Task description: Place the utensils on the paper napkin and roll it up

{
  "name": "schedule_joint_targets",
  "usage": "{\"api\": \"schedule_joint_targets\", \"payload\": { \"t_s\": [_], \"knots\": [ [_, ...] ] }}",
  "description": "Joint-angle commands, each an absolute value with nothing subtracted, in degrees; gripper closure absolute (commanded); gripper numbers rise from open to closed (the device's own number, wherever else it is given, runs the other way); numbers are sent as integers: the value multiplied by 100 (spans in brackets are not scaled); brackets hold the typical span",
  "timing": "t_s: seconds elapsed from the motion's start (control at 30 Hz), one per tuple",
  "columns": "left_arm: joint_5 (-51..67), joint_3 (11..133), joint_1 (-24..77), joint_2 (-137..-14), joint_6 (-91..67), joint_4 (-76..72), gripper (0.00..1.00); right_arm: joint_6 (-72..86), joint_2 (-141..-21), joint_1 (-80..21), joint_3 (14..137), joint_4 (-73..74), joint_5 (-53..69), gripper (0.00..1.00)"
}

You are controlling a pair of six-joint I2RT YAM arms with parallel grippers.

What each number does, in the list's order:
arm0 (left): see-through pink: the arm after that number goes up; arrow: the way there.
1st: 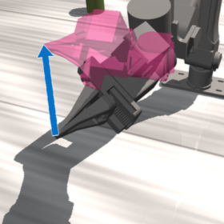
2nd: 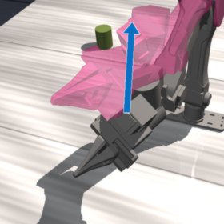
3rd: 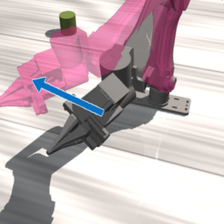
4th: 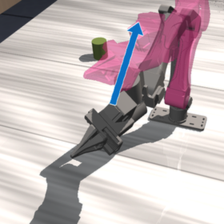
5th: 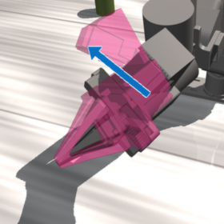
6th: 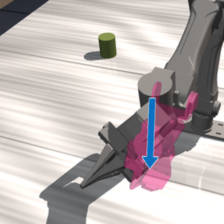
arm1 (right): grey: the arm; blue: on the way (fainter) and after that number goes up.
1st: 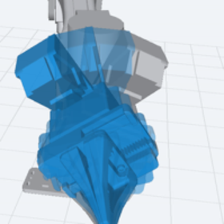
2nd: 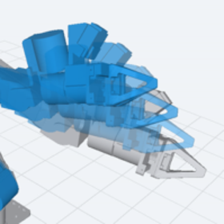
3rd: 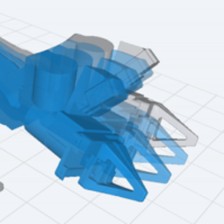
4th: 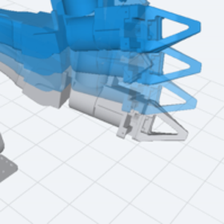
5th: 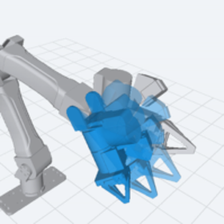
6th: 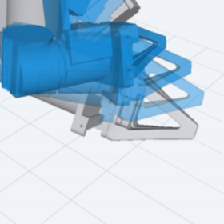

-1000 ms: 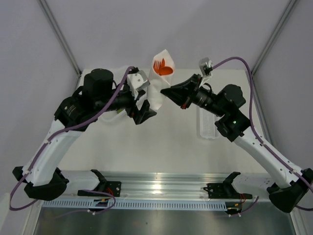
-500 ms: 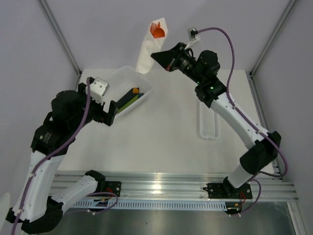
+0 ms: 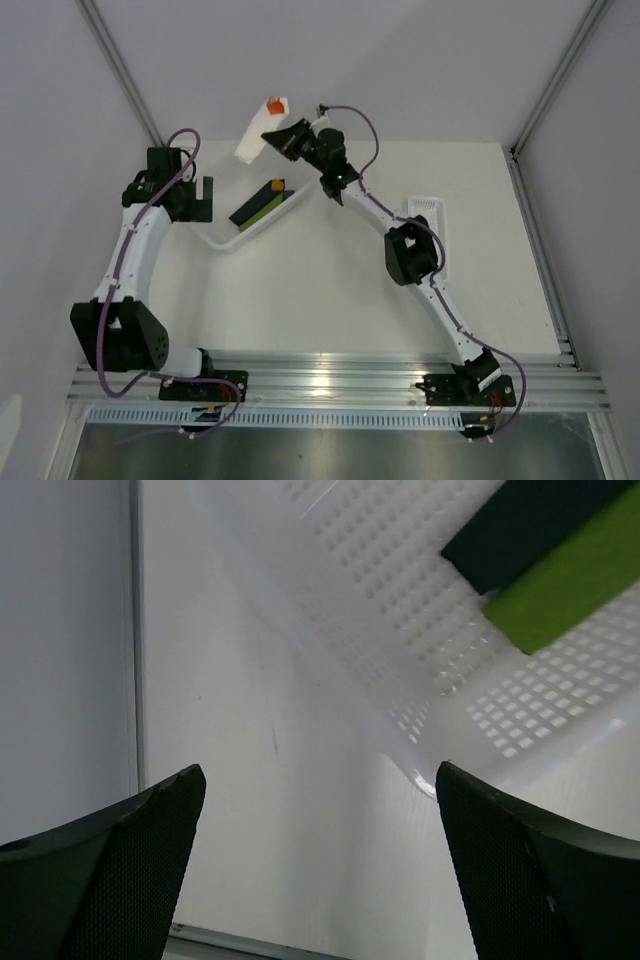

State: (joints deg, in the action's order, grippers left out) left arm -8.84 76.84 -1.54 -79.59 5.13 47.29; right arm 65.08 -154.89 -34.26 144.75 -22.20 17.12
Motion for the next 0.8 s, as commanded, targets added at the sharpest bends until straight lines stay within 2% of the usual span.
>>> {"api": "schedule_joint_targets", "payload": {
  "t_s": [0.0, 0.23, 0.37, 0.67, 0.77],
  "knots": [
    [-1231, 8033, -378, -8366, 202, 4465, 0, 6733, -15574, -3831, 14723, -2435, 906, 100],
    [-1126, 8656, -632, -9438, -104, 4315, 1, 6794, -16136, -4254, 14845, -2198, 668, 100],
    [-1011, 9017, -834, -9938, -237, 4350, 1, 6943, -16216, -4482, 14801, -1556, 142, 100],
    [-941, 10712, -975, -11073, -263, 4684, 4, 7057, -16576, -4605, 15055, -1011, -527, 100],
    [-897, 10863, -993, -11381, -316, 4702, 5, 6892, -16655, -4641, 15214, -704, -798, 100]
  ]
}}
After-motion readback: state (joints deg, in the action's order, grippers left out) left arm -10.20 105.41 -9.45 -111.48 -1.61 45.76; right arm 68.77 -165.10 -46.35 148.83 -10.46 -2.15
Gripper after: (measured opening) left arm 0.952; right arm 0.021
